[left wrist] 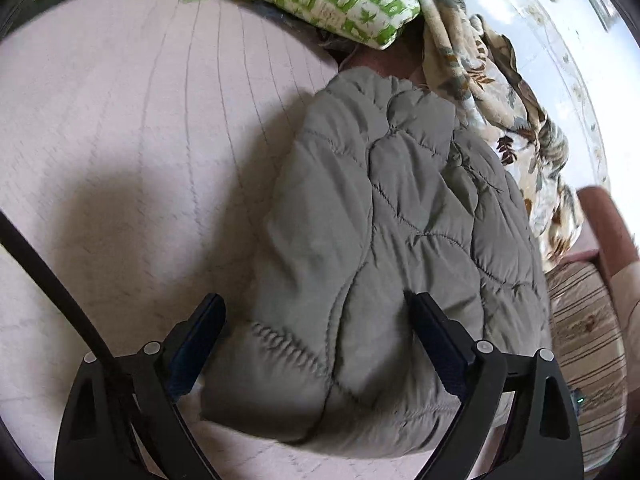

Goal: Fold large clothes
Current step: 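Grasp the jacket side edge with both grippers and fold it over, then open both grippers to release the folded edge on the jacket, then press both grippers down on the folded jacket to flatten it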

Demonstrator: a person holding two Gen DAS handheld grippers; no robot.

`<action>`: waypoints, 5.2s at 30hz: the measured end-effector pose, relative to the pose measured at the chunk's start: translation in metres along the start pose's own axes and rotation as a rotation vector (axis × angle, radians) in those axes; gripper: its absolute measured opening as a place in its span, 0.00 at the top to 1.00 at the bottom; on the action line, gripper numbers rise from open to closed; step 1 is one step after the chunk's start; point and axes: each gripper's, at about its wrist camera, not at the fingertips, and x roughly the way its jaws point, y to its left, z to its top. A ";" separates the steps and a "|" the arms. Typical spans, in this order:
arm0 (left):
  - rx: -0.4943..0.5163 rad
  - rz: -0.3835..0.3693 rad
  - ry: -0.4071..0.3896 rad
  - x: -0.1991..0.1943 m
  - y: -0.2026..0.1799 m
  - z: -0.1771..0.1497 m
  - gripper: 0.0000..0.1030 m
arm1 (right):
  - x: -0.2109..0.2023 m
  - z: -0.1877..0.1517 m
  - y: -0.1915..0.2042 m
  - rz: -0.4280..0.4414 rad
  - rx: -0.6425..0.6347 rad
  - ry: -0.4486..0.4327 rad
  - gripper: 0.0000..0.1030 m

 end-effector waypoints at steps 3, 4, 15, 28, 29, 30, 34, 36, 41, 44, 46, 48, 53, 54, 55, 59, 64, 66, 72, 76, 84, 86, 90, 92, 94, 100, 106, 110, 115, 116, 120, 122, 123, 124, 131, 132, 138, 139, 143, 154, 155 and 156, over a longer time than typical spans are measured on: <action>0.059 0.030 -0.024 -0.004 -0.012 -0.001 0.25 | 0.001 -0.002 0.006 -0.034 -0.038 -0.011 0.42; 0.086 0.048 -0.043 -0.007 -0.018 -0.003 0.33 | 0.000 -0.002 0.010 -0.040 -0.060 -0.016 0.47; 0.284 0.148 -0.170 -0.040 -0.061 -0.010 0.70 | -0.023 -0.011 0.053 -0.094 -0.260 -0.100 0.67; 0.330 0.114 -0.218 -0.105 -0.075 -0.019 0.72 | -0.089 -0.031 0.102 -0.019 -0.413 -0.131 0.68; 0.332 0.112 -0.213 -0.111 -0.073 -0.023 0.72 | -0.095 -0.034 0.103 -0.020 -0.421 -0.127 0.68; 0.334 0.113 -0.211 -0.114 -0.073 -0.026 0.72 | -0.102 -0.038 0.102 -0.016 -0.425 -0.123 0.68; 0.356 0.125 -0.198 -0.133 -0.071 -0.046 0.71 | -0.125 -0.054 0.097 -0.014 -0.429 -0.100 0.68; 0.361 0.129 -0.188 -0.139 -0.067 -0.058 0.71 | -0.136 -0.065 0.092 -0.019 -0.439 -0.089 0.68; 0.366 0.160 -0.151 -0.143 -0.051 -0.089 0.68 | -0.149 -0.086 0.070 -0.045 -0.432 -0.049 0.68; 0.357 0.175 -0.139 -0.137 -0.042 -0.101 0.65 | -0.146 -0.091 0.059 -0.071 -0.421 -0.030 0.68; 0.341 0.181 -0.122 -0.131 -0.034 -0.105 0.62 | -0.138 -0.093 0.050 -0.095 -0.402 -0.009 0.68; 0.338 0.185 -0.118 -0.129 -0.031 -0.108 0.61 | -0.134 -0.094 0.045 -0.114 -0.394 0.003 0.67; 0.315 0.203 -0.115 -0.126 -0.021 -0.114 0.50 | -0.127 -0.097 0.039 -0.163 -0.402 0.022 0.66; 0.307 0.204 -0.114 -0.125 -0.019 -0.115 0.48 | -0.125 -0.098 0.035 -0.172 -0.394 0.030 0.64; 0.303 0.204 -0.116 -0.124 -0.017 -0.117 0.47 | -0.124 -0.098 0.032 -0.180 -0.386 0.037 0.64; 0.282 0.208 -0.131 -0.125 -0.010 -0.122 0.37 | -0.120 -0.099 0.017 -0.184 -0.327 0.058 0.56; 0.199 0.187 -0.118 -0.133 0.005 -0.115 0.21 | -0.127 -0.096 0.001 -0.140 -0.211 0.089 0.36; 0.184 0.194 -0.148 -0.148 0.008 -0.114 0.21 | -0.141 -0.095 -0.003 -0.135 -0.192 0.094 0.35; 0.266 0.316 -0.326 -0.196 -0.019 -0.111 0.21 | -0.199 -0.101 0.017 -0.274 -0.363 -0.060 0.35; 0.400 0.243 -0.310 -0.195 -0.067 -0.113 0.21 | -0.198 -0.106 0.066 -0.252 -0.540 -0.125 0.35; 0.611 0.187 -0.186 -0.115 -0.159 -0.143 0.21 | -0.106 -0.130 0.148 -0.197 -0.728 0.001 0.35; 0.626 0.198 -0.166 -0.092 -0.168 -0.148 0.21 | -0.081 -0.141 0.162 -0.223 -0.773 0.012 0.35; 0.656 0.248 -0.168 -0.066 -0.170 -0.158 0.21 | -0.047 -0.161 0.167 -0.299 -0.846 0.025 0.35; 0.649 0.250 -0.167 -0.059 -0.167 -0.160 0.20 | -0.038 -0.165 0.162 -0.325 -0.870 0.026 0.35; 0.656 0.263 -0.174 -0.054 -0.164 -0.162 0.19 | -0.029 -0.168 0.160 -0.348 -0.896 0.035 0.33; 0.673 0.301 -0.172 -0.041 -0.161 -0.167 0.18 | -0.010 -0.169 0.153 -0.386 -0.909 0.069 0.31; 0.669 0.315 -0.174 -0.035 -0.159 -0.168 0.17 | -0.004 -0.175 0.152 -0.413 -0.931 0.058 0.31; 0.657 0.300 -0.195 -0.041 -0.158 -0.168 0.18 | -0.010 -0.176 0.152 -0.386 -0.927 0.035 0.31; 0.649 0.283 -0.222 -0.059 -0.158 -0.173 0.18 | -0.036 -0.179 0.157 -0.338 -0.930 -0.005 0.32; 0.653 0.282 -0.223 -0.062 -0.159 -0.174 0.18 | -0.041 -0.180 0.158 -0.334 -0.933 -0.011 0.32; 0.670 0.280 -0.235 -0.074 -0.160 -0.181 0.18 | -0.059 -0.187 0.156 -0.329 -0.928 -0.021 0.32; 0.675 0.281 -0.241 -0.077 -0.159 -0.185 0.18 | -0.063 -0.191 0.155 -0.342 -0.934 -0.024 0.32; 0.674 0.281 -0.242 -0.078 -0.158 -0.186 0.18 | -0.066 -0.194 0.154 -0.345 -0.934 -0.029 0.32; 0.674 0.282 -0.245 -0.080 -0.158 -0.188 0.18 | -0.067 -0.195 0.153 -0.355 -0.932 -0.028 0.32; 0.697 0.303 -0.233 -0.072 -0.154 -0.194 0.18 | -0.062 -0.200 0.137 -0.387 -0.918 0.007 0.32; 0.701 0.308 -0.230 -0.071 -0.154 -0.195 0.18 | -0.059 -0.201 0.136 -0.394 -0.923 0.014 0.31; 0.723 0.323 -0.216 -0.062 -0.151 -0.196 0.17 | -0.047 -0.201 0.126 -0.404 -0.904 0.050 0.30; 0.723 0.323 -0.215 -0.062 -0.150 -0.196 0.17 | -0.046 -0.202 0.126 -0.405 -0.904 0.051 0.30; 0.721 0.321 -0.213 -0.062 -0.149 -0.196 0.17 | -0.046 -0.202 0.126 -0.403 -0.902 0.052 0.30; 0.698 0.285 -0.201 -0.067 -0.147 -0.190 0.18 | -0.049 -0.199 0.127 -0.381 -0.892 0.056 0.30; 0.687 0.275 -0.199 -0.071 -0.146 -0.188 0.18 | -0.052 -0.198 0.128 -0.372 -0.891 0.050 0.31; 0.679 0.271 -0.200 -0.074 -0.145 -0.185 0.18 | -0.056 -0.196 0.129 -0.357 -0.885 0.040 0.31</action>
